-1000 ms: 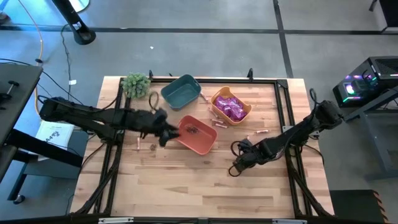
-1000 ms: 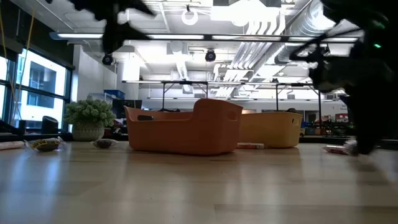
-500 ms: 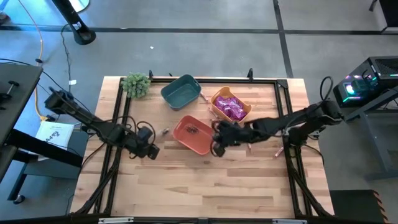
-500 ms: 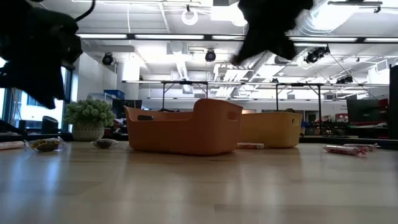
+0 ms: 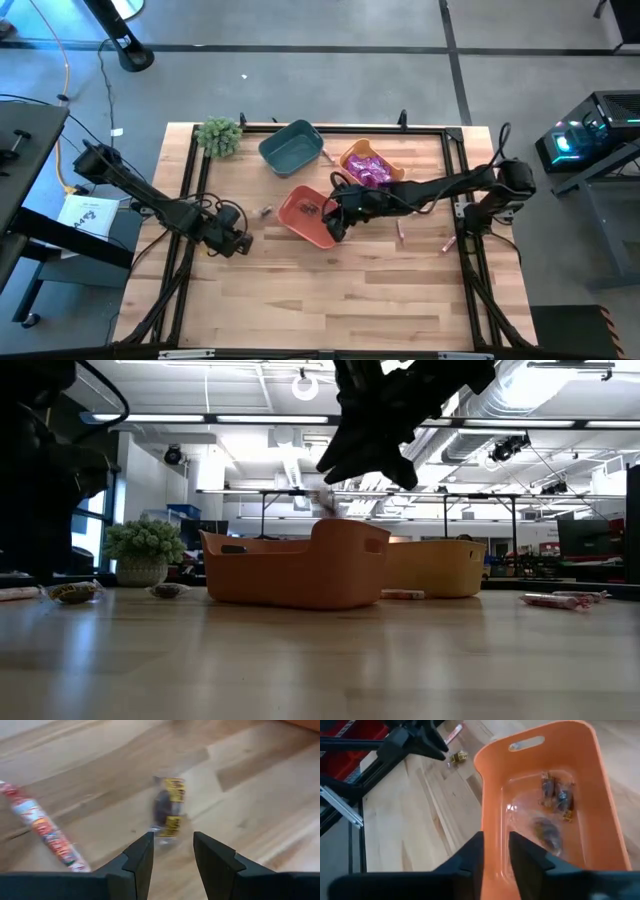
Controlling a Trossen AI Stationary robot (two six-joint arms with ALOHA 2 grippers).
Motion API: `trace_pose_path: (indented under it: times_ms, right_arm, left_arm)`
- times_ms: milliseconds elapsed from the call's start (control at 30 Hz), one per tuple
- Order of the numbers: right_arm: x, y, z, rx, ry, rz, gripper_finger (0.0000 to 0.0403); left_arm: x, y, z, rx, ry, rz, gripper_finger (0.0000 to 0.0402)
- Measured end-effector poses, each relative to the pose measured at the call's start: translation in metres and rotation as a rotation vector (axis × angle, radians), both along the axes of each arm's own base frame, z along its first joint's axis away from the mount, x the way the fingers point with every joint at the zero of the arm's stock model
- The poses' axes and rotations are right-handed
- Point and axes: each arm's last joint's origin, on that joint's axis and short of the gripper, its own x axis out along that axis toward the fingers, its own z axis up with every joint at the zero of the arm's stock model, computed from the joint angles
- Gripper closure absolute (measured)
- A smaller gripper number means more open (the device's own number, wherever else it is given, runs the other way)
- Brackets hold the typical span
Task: Sort candy
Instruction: Put the brown candy into the orange bin, then put the bottom brown candy into the orange bin
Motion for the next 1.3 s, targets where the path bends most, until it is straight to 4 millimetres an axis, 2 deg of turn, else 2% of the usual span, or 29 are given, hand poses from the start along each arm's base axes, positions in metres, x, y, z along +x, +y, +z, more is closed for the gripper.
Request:
trace_pose_path:
  times_ms: [133,300,567,667,767,800,867,1000,1067,1233,1300]
  right_arm:
    - [0.0,-0.002,0.001,-0.04,-0.006,-0.034,0.0275]
    - [0.0,-0.002,0.001,-0.053,-0.008,-0.027,0.0238]
    - [0.0,-0.002,0.001,-0.067,-0.011,-0.031,0.0229]
    - [0.0,-0.002,0.001,-0.077,-0.011,-0.019,0.0229]
    - [-0.001,-0.001,0.004,-0.049,-0.016,0.018,0.0229]
    - [-0.001,-0.001,0.006,-0.034,-0.023,0.038,0.0229]
    - [-0.003,0.0,0.019,-0.035,-0.06,0.068,0.0229]
    - [-0.011,-0.002,0.051,-0.083,-0.159,0.088,0.023]
    - [-0.015,-0.004,0.059,-0.116,-0.171,0.072,0.023]
    - [-0.019,-0.011,0.067,-0.126,-0.191,0.041,0.023]
    - [-0.019,-0.012,0.066,-0.113,-0.178,0.027,0.023]
  left_arm:
    - [0.001,0.0,-0.003,0.068,0.019,-0.059,0.0271]
    - [0.006,-0.001,-0.016,0.128,0.09,-0.078,0.0267]
    - [0.022,-0.007,-0.034,0.147,0.091,-0.06,0.0239]
    - [0.023,-0.006,-0.034,0.144,0.088,-0.047,0.0277]
    - [0.027,-0.006,-0.022,0.116,0.036,-0.062,0.0366]
    - [0.032,-0.009,-0.013,0.1,-0.027,-0.07,0.0382]
    - [0.037,-0.009,0.011,0.114,-0.157,-0.083,0.0384]
    - [0.041,-0.001,0.047,0.226,-0.291,-0.128,0.0395]
    - [0.049,0.004,0.07,0.264,-0.387,-0.161,0.0398]
    - [0.076,0.019,0.088,0.335,-0.469,-0.319,0.0396]
    - [0.09,0.025,0.088,0.378,-0.476,-0.344,0.039]
